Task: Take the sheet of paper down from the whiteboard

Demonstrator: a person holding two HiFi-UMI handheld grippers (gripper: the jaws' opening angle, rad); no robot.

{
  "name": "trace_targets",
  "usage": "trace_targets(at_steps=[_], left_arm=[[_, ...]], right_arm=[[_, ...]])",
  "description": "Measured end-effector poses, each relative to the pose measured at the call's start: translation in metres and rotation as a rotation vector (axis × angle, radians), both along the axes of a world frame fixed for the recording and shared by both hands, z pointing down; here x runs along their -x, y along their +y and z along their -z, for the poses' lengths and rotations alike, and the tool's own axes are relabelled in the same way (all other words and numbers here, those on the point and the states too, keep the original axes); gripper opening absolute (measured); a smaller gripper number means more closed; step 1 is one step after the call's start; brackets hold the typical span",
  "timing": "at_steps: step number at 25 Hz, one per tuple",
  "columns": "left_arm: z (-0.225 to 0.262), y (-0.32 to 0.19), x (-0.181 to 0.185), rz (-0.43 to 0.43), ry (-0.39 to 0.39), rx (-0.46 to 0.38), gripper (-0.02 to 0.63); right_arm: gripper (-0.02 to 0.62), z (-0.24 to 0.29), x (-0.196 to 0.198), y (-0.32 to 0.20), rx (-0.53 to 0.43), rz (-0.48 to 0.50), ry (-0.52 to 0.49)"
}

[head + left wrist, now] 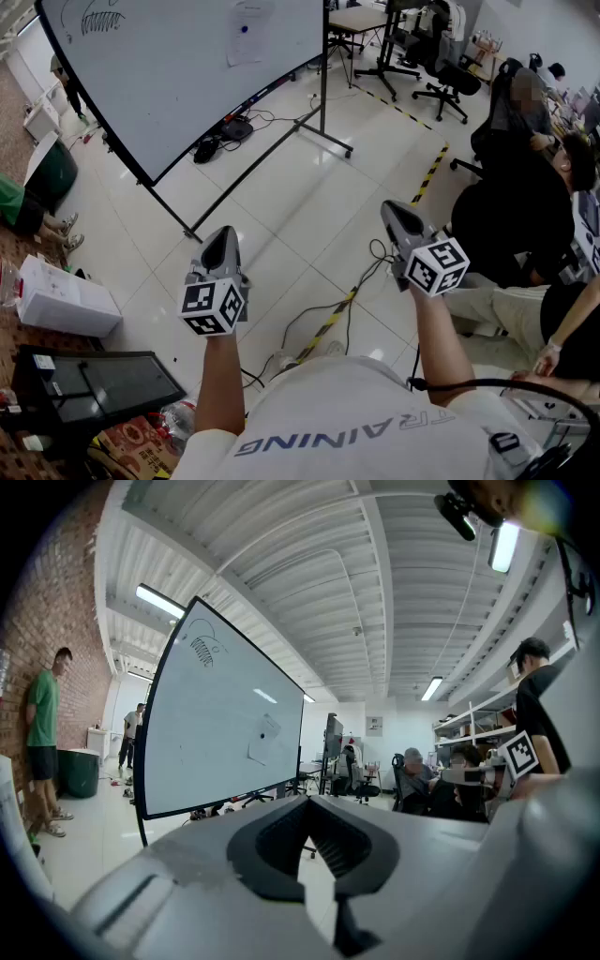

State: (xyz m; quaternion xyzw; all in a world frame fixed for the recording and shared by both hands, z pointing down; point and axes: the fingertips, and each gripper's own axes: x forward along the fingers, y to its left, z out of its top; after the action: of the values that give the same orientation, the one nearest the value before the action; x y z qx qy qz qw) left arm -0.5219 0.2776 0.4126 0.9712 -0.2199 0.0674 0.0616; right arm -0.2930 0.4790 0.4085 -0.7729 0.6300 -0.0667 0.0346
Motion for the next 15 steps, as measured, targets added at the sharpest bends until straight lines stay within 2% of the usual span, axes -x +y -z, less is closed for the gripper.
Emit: trace_targets(at_steps=[7, 15], left_arm=[[0.000, 0.006, -0.028, 0.031, 0.000, -0.012, 0.002], [-0.006, -0.015, -0.053, 0.034, -0.009, -0.003, 0.002]], right_arm=[[0.008, -0.014, -0.034, 0.003, 0.003, 0.031, -0.022], [0.008, -0.029, -0.052, -0.031, 0.013, 0.068, -0.055]])
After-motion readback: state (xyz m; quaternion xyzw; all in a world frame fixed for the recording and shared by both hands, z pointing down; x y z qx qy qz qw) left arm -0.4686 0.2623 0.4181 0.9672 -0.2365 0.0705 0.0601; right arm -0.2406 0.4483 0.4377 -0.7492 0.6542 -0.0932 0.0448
